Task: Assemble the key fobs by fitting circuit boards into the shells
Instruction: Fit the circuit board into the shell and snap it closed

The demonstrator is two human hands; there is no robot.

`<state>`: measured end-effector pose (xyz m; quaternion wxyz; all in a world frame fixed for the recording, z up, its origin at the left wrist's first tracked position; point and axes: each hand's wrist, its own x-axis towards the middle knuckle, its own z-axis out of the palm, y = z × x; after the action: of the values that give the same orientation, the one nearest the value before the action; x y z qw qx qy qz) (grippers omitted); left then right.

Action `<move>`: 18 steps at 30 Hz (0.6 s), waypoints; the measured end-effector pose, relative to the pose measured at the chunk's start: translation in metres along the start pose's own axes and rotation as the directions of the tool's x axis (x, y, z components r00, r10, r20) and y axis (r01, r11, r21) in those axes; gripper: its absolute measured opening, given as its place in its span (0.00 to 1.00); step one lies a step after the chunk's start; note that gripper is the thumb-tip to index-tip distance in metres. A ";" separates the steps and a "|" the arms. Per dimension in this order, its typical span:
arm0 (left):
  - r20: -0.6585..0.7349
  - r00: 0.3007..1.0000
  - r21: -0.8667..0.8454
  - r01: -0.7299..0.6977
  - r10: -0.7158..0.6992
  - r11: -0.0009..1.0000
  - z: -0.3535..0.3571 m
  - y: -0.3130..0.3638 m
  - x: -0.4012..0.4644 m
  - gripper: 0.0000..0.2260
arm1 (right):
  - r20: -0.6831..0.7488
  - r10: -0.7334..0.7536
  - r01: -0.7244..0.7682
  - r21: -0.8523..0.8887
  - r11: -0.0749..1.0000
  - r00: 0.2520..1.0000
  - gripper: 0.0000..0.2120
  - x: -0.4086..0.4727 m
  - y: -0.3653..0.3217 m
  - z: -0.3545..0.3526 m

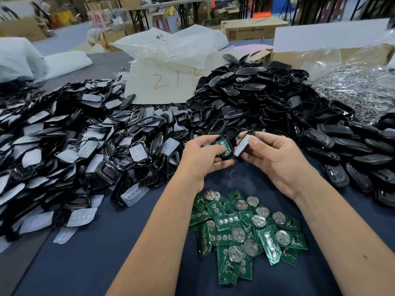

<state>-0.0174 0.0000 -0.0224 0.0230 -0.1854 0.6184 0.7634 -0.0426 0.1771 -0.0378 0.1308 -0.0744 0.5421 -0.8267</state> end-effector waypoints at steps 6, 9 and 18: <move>0.003 1.000 -0.001 -0.012 0.012 1.000 0.000 -0.001 -0.001 0.14 | -0.041 -0.015 0.013 -0.048 0.999 0.999 0.19 0.002 0.002 0.000; 0.021 0.999 0.006 -0.031 0.031 0.999 0.000 -0.001 -0.002 0.09 | -0.056 -0.020 0.016 -0.068 0.998 0.998 0.17 0.001 0.002 0.001; 0.053 0.956 0.215 -0.294 0.290 0.931 0.003 -0.012 -0.004 0.02 | -0.156 -0.051 0.027 -0.151 0.988 0.986 0.12 0.000 0.002 -0.003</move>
<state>-0.0111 0.0064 -0.0314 -0.0639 -0.0800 0.7195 0.6870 -0.0425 0.1786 -0.0410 0.0649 -0.0281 0.6094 -0.7897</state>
